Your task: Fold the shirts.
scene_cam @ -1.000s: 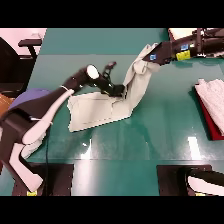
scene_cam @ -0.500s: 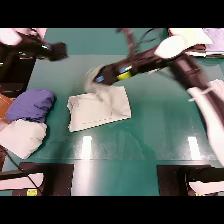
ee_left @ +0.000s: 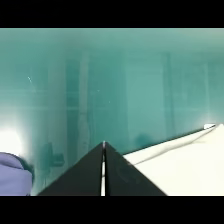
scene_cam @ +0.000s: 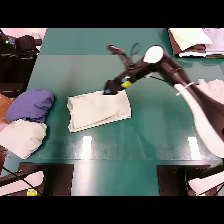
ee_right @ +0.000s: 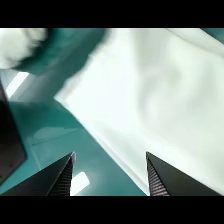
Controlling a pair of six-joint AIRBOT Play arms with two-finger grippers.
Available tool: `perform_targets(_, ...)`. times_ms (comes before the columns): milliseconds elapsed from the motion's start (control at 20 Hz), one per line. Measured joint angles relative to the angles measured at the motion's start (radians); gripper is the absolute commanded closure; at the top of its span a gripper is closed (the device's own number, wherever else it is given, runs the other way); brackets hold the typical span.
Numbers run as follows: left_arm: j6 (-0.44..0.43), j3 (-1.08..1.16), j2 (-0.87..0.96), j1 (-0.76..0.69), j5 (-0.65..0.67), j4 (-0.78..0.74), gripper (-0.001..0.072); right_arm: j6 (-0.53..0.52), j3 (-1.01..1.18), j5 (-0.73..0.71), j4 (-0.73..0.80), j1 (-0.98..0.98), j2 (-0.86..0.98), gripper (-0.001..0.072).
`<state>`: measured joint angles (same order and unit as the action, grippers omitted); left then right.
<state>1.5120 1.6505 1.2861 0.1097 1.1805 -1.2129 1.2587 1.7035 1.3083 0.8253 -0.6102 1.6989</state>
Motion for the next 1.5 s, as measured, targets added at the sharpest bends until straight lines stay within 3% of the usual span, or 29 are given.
perform_targets(50,-0.002,0.0,-0.001,0.001,0.003,0.002,0.0679,0.017,-0.067,0.0,0.026,0.053,-0.024,0.005)
perform_targets(100,-0.003,0.0,-0.002,0.002,0.006,0.005,0.068,0.025,-0.13,-0.004,0.04,0.102,-0.042,0.0029)
perform_targets(350,-0.006,0.0,-0.001,0.003,0.011,0.035,0.068,0.05,-0.375,-0.056,-0.037,0.278,-0.045,0.0066)
perform_targets(550,-0.006,0.0,-0.001,0.003,0.013,0.047,0.068,0.045,-0.375,-0.084,-0.126,0.254,0.052,0.0068)
perform_targets(600,-0.006,0.0,-0.001,0.003,0.014,0.05,0.068,0.043,-0.35,-0.089,-0.156,0.232,0.084,0.0088)
perform_targets(700,-0.005,0.0,-0.001,0.003,0.016,0.059,0.068,0.04,-0.288,-0.097,-0.202,0.183,0.149,0.0308)
perform_targets(800,-0.006,0.0,-0.001,0.003,0.018,0.074,0.068,0.039,-0.218,-0.109,-0.236,0.135,0.206,0.0666)
perform_targets(850,-0.006,0.0,-0.001,0.002,0.022,0.081,0.068,0.039,-0.186,-0.114,-0.246,0.116,0.23,0.0697)
perform_targets(1150,-0.032,0.0,0.0,-0.104,0.033,0.093,0.068,0.042,-0.051,-0.142,-0.244,0.137,0.246,0.0698)
perform_targets(1500,-0.064,0.0,-0.001,-0.244,0.023,0.096,0.068,0.107,-0.118,-0.167,-0.046,0.555,-0.02,0.0698)
